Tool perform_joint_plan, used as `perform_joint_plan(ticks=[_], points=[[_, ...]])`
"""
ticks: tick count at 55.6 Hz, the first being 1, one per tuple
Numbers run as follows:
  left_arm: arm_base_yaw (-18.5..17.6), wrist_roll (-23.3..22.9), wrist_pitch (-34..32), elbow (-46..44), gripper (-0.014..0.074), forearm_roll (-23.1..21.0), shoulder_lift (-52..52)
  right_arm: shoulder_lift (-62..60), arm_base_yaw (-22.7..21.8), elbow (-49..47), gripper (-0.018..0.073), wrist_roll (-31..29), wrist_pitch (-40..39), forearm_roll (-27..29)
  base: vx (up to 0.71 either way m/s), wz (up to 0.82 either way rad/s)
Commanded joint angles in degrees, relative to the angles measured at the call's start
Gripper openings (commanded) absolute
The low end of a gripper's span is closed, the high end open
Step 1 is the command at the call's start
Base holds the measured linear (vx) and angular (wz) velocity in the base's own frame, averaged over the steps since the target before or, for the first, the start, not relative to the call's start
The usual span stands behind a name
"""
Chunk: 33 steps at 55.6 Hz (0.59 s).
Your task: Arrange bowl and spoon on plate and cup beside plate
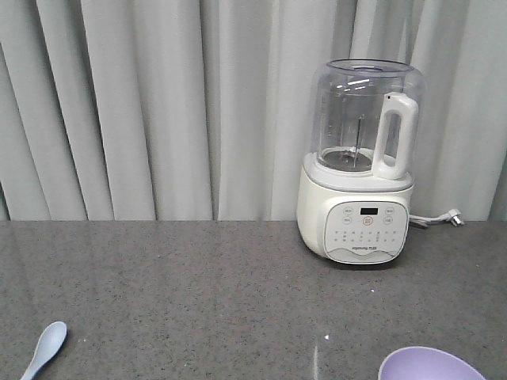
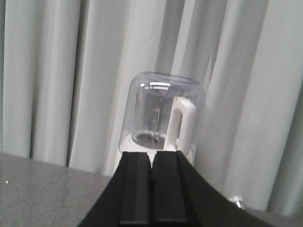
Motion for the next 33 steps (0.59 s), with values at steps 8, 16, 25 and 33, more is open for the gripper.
perform_joint_plan(ticks=[8,16,25,33], points=[[0.06,-0.03,-4.73,-2.13,0.0011,-0.14,2.81,4.26,-0.12,-1.75,-0.0001,-0.49,-2.41,-0.86,0.00,0.00],[0.06,-0.03,-4.42,-2.13,0.0076,-0.14,3.09,4.26,-0.12,-1.75,0.0067,-0.49,-2.18,-0.86,0.00,0.00],[0.06,-0.03,-3.02,-2.13,0.0274,-0.14,3.09,4.26,-0.12,-1.75,0.0289,-0.30,-1.14,-0.81,0.00,0.00],[0.06,-0.03,-2.72,-2.13,0.0479,-0.14,3.09,4.26,-0.12,-1.75,0.0557,-0.08,-1.02,-0.81,0.00,0.00]])
